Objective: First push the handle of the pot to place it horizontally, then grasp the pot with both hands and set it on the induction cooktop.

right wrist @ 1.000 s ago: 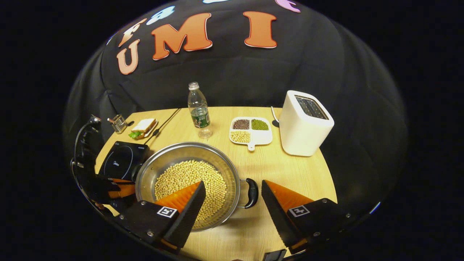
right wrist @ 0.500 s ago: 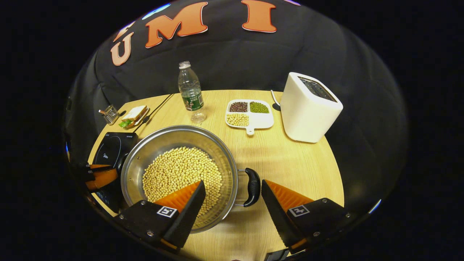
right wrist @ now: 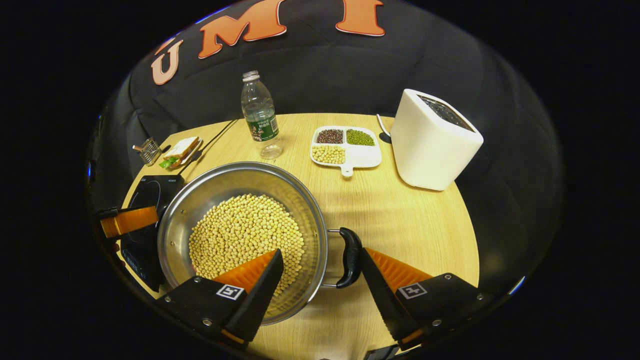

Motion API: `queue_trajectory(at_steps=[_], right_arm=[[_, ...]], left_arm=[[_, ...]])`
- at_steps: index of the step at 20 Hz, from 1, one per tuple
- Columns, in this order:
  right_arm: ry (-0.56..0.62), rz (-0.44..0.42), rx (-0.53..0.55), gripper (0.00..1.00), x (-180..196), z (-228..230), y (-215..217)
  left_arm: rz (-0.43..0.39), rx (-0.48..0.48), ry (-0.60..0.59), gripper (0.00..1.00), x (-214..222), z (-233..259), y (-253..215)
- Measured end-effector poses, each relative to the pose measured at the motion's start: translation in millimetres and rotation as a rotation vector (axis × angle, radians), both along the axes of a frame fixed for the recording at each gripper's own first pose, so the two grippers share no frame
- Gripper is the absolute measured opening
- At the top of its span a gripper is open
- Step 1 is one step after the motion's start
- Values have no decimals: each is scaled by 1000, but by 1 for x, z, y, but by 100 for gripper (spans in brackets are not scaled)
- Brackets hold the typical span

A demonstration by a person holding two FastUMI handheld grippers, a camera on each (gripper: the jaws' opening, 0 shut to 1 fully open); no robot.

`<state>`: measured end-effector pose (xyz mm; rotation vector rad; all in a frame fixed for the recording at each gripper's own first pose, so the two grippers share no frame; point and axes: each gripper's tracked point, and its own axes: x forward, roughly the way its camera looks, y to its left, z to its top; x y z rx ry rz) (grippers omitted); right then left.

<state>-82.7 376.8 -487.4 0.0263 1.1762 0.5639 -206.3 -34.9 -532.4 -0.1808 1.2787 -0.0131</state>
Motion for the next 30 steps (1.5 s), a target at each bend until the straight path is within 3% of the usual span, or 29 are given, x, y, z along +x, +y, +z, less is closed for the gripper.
queue_trajectory(at_steps=[4, 15, 18, 20, 21, 22, 27, 28, 30], right_arm=[[0, 0, -16, 97, 3, -6, 0], [45, -5, -93, 97, 0, -29, -2], [63, -5, -106, 96, -1, -36, -5], [66, -5, -123, 95, -2, -41, -9], [65, -2, -137, 94, -2, -43, -11], [65, 0, -147, 92, -2, -45, -12], [73, 3, -157, 84, -3, -51, -10], [76, 6, -158, 84, -4, -52, -8], [78, -3, -161, 84, -3, -54, -6]], left_arm=[[-54, 15, 42, 99, -6, -7, -4], [-76, -46, 102, 96, -16, -27, -20], [-50, -31, 100, 95, -14, -32, -17], [-32, -30, 111, 87, -17, -34, -18], [-28, -23, 122, 89, -19, -37, -17], [-35, -22, 141, 77, -24, -37, -16], [-40, 1, 149, 84, -25, -40, -11], [-37, 3, 157, 78, -27, -41, -13], [-33, 5, 153, 75, -26, -40, -10]])
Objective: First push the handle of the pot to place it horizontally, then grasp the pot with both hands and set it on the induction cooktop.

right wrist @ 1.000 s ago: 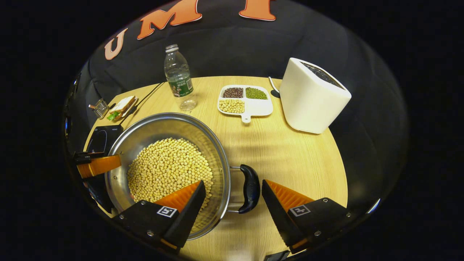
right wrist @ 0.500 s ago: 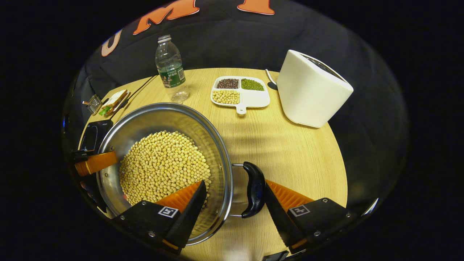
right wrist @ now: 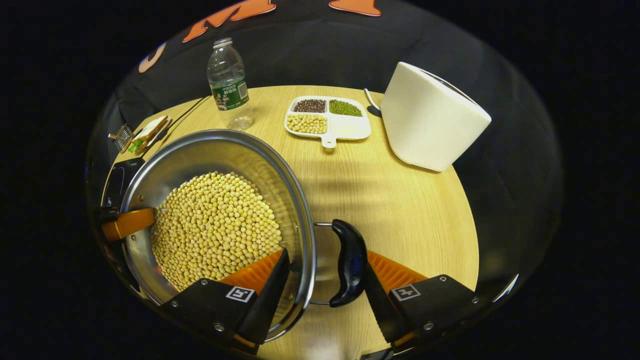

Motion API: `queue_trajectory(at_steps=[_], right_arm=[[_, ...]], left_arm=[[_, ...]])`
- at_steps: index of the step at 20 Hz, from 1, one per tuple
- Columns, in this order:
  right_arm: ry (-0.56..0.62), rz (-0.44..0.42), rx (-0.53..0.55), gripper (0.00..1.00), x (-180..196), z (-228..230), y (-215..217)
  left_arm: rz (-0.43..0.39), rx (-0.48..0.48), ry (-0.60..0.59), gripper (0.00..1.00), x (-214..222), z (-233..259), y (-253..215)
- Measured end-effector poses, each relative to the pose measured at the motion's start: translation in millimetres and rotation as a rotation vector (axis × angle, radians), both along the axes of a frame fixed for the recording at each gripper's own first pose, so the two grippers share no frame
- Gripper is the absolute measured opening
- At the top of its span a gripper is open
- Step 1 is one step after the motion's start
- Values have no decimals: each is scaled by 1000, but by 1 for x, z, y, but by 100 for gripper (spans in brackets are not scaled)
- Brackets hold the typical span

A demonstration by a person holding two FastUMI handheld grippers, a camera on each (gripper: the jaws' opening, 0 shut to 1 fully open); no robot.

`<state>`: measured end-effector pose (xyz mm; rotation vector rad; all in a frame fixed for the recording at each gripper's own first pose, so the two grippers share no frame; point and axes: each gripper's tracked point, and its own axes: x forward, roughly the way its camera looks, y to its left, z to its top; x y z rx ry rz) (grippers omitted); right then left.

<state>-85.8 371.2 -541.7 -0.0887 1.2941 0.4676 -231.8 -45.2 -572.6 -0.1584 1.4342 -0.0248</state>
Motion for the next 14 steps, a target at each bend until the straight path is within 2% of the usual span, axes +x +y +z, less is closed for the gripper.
queue_trajectory(at_steps=[1, 4, 6, 7, 9, 14], right_arm=[[2, -7, 1, 84, 1, 0, 0], [23, -25, 13, 83, 0, 0, 0], [61, -72, 42, 77, 0, 3, -1], [75, -105, 70, 71, 0, 3, 1], [88, -112, 91, 62, -7, 4, 4], [60, -132, 138, 58, -5, 0, 14]], left_arm=[[4, -4, 4, 72, -1, -1, -3], [4, 1, 1, 72, -1, 0, -2], [-2, 35, -2, 71, -1, 0, 2], [-5, 53, 1, 70, -2, 2, 5], [12, 59, -4, 70, 1, 10, 5], [-19, 108, -76, 67, 17, 8, 12]])
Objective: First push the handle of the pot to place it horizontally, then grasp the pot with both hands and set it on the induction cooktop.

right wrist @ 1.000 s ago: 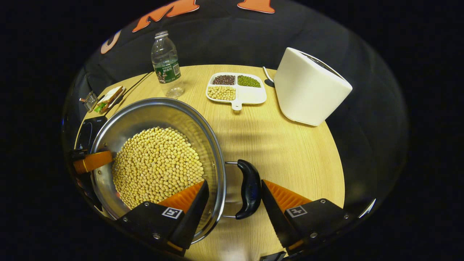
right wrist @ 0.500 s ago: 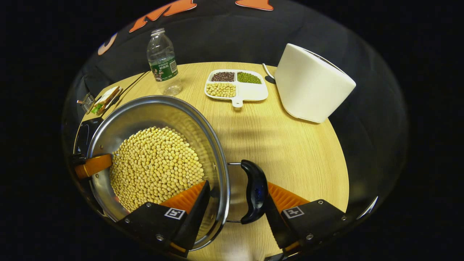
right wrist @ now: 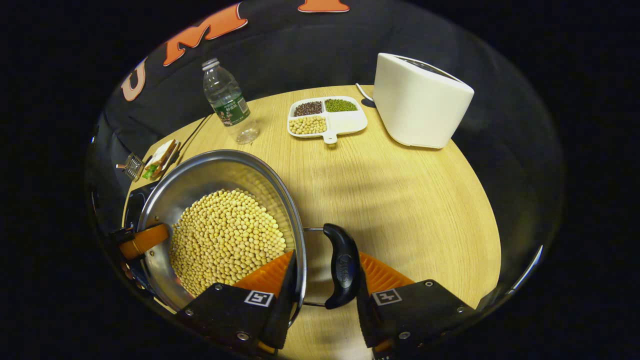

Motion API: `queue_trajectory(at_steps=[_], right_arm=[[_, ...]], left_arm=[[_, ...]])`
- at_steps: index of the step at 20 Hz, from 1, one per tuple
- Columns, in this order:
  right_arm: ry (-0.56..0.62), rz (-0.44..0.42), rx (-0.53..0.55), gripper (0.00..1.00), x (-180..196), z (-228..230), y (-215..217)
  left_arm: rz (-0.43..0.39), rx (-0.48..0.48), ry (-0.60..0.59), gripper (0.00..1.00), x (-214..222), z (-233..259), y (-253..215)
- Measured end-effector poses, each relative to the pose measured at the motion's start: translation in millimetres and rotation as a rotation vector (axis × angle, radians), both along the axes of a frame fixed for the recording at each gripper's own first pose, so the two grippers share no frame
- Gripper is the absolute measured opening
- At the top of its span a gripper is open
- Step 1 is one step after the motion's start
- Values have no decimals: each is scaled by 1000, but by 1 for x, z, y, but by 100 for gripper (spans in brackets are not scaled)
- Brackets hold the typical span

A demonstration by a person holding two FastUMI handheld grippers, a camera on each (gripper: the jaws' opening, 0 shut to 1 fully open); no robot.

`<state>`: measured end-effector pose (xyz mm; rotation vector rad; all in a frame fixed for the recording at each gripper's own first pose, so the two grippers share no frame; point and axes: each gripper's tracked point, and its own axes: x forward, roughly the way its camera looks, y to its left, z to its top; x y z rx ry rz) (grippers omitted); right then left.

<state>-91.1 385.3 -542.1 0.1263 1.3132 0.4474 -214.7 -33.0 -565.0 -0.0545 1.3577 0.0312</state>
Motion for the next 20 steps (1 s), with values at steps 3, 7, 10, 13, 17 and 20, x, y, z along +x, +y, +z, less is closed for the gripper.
queue_trajectory(at_steps=[3, 7, 10, 13, 17, 20], right_arm=[[-47, 9, 11, 57, 0, -1, -6], [-102, 24, 25, 57, 4, -1, -8], [-135, 42, 34, 57, 10, -1, -8], [-162, 61, 46, 57, 13, -2, -8], [-179, 76, 71, 57, 16, -7, -5], [-196, 100, 83, 57, 21, -10, -4]], left_arm=[[2, 15, -53, 69, 5, 13, 8], [11, 33, -110, 68, 14, 25, 20], [25, 49, -144, 68, 17, 35, 31], [57, 58, -166, 68, 20, 48, 47], [86, 77, -197, 68, 26, 69, 70], [117, 97, -211, 68, 27, 87, 81]])
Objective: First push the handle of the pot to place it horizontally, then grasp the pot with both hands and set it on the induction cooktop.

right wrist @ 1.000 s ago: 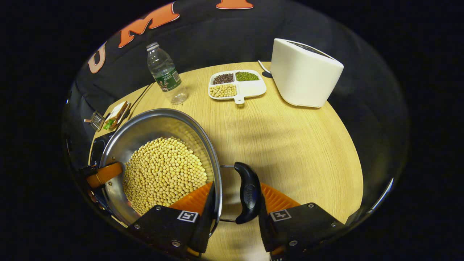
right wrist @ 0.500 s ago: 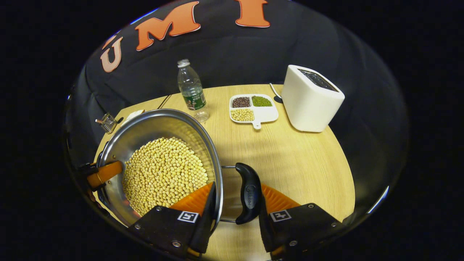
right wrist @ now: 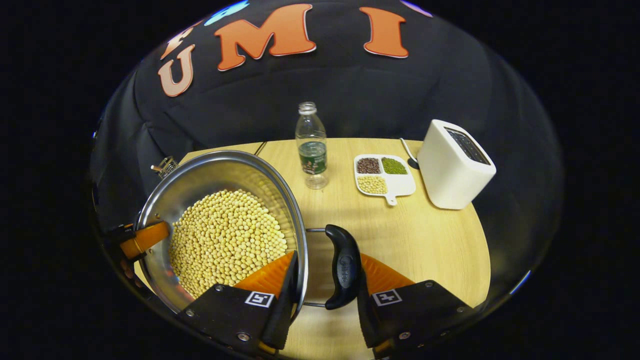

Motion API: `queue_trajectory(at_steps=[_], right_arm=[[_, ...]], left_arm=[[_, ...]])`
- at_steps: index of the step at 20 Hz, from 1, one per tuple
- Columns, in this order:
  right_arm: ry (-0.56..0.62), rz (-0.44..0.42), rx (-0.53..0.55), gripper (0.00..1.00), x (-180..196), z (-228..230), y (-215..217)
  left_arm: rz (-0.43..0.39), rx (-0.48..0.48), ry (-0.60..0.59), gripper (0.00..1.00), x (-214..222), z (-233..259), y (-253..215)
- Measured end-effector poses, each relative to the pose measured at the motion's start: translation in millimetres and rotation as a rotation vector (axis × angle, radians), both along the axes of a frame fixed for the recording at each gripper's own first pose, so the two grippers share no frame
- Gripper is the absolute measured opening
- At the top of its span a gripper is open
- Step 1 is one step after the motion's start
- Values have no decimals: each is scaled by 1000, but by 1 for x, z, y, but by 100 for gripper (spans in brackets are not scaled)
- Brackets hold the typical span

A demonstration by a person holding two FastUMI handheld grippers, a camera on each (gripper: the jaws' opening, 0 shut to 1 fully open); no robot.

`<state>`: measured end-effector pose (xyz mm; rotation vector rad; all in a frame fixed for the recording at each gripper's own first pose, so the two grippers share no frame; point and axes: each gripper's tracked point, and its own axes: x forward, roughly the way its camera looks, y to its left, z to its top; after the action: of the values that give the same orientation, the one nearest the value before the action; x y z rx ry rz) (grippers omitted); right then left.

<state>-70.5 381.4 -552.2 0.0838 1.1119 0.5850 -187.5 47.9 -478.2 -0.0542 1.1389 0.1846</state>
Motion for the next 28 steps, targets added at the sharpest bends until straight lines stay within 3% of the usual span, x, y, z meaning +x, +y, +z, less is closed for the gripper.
queue_trajectory(at_steps=[12, 18, 19, 28], right_arm=[[28, 76, 11, 57, 10, -9, 7], [47, 119, 11, 53, 12, -8, 1], [53, 126, 9, 57, 12, -8, -1], [106, 172, -24, 57, 22, 2, -7]], left_arm=[[54, 57, 6, 67, -1, 46, 57], [76, 84, 14, 66, -2, 48, 51], [83, 85, 16, 67, -2, 46, 50], [154, 43, 92, 68, -1, 50, 48]])
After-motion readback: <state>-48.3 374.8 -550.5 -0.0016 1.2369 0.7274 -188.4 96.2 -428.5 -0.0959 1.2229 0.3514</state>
